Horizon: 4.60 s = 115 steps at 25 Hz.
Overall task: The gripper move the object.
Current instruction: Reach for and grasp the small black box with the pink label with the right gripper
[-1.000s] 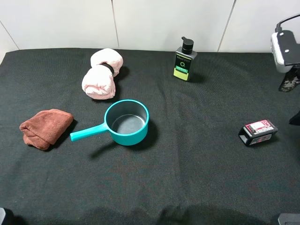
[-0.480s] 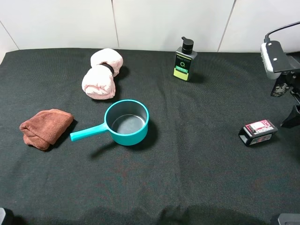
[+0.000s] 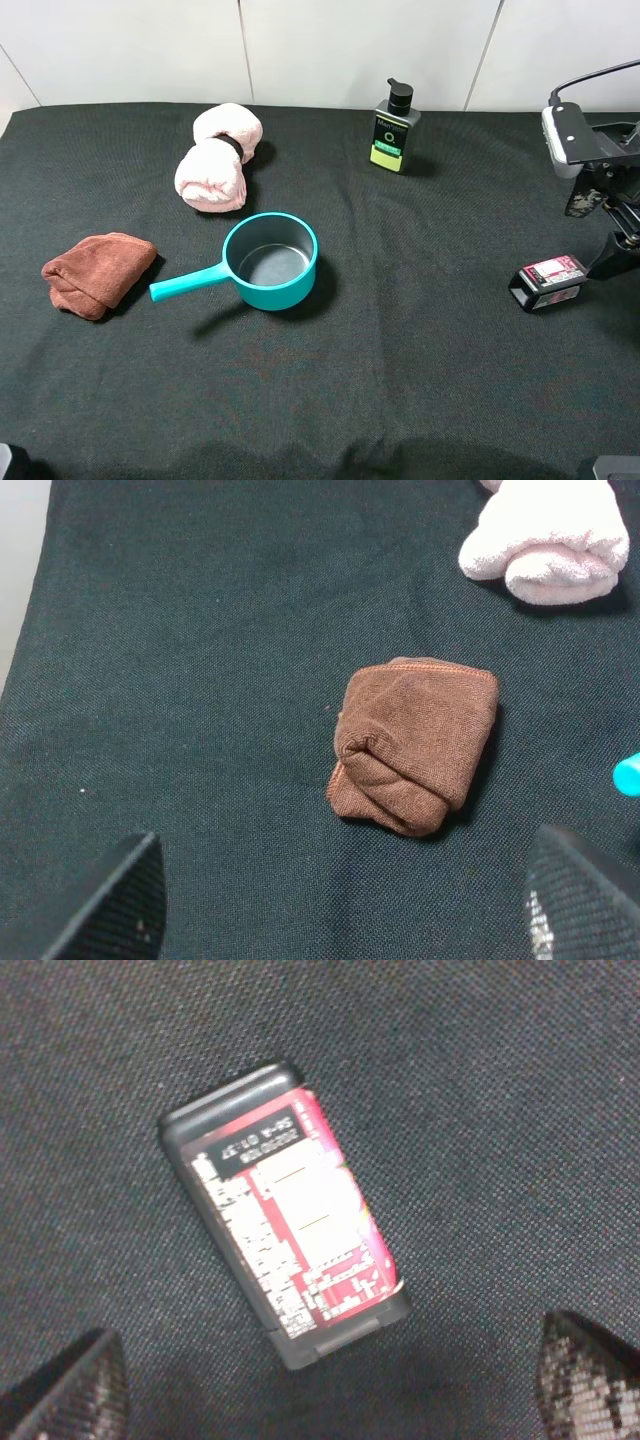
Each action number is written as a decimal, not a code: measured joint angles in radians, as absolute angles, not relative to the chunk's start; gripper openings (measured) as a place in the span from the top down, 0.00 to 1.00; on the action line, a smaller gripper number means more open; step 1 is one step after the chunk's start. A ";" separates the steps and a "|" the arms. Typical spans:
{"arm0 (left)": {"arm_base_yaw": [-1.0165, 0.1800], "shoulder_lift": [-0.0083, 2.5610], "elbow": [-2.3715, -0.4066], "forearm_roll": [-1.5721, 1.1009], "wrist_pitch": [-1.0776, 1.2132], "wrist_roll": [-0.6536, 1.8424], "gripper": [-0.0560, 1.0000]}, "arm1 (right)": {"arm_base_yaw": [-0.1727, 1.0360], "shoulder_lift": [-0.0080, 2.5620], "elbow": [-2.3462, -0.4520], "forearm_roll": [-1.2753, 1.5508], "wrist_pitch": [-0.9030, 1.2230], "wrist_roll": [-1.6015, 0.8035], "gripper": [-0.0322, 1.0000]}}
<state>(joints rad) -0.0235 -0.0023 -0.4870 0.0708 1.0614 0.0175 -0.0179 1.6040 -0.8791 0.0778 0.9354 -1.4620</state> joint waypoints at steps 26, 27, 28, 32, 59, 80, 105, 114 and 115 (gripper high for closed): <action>-0.024 -0.002 -0.487 0.071 1.061 0.018 0.22 | -0.018 1.717 -0.879 0.078 0.913 -1.485 0.37; -0.024 -0.002 -0.487 0.071 1.061 0.018 0.22 | -0.018 1.717 -0.879 0.078 0.910 -1.488 0.37; -0.024 -0.002 -0.487 0.071 1.061 0.018 0.22 | -0.018 1.717 -0.879 0.078 0.910 -1.488 0.37; -0.024 -0.002 -0.487 0.071 1.061 0.018 0.22 | -0.018 1.717 -0.879 0.077 0.907 -1.489 0.37; -0.024 -0.002 -0.487 0.071 1.061 0.018 0.22 | -0.018 1.800 -0.879 0.096 0.872 -1.506 0.37; -0.024 -0.002 -0.487 0.071 1.061 0.018 0.22 | -0.018 1.800 -0.879 0.097 0.859 -1.506 0.37; -0.024 -0.002 -0.487 0.071 1.061 0.018 0.22 | 0.013 1.800 -0.796 0.099 0.716 -1.514 0.37; -0.024 -0.002 -0.487 0.071 1.061 0.018 0.22 | 0.026 1.842 -0.794 0.101 0.730 -1.513 0.37; -0.024 -0.002 -0.487 0.071 1.061 0.018 0.22 | 0.026 1.851 -0.794 0.103 0.728 -1.513 0.37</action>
<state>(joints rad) -0.0235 -0.0023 -0.4870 0.0708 1.0614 0.0175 0.0259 1.8509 -0.7937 0.1028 0.7283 -1.5132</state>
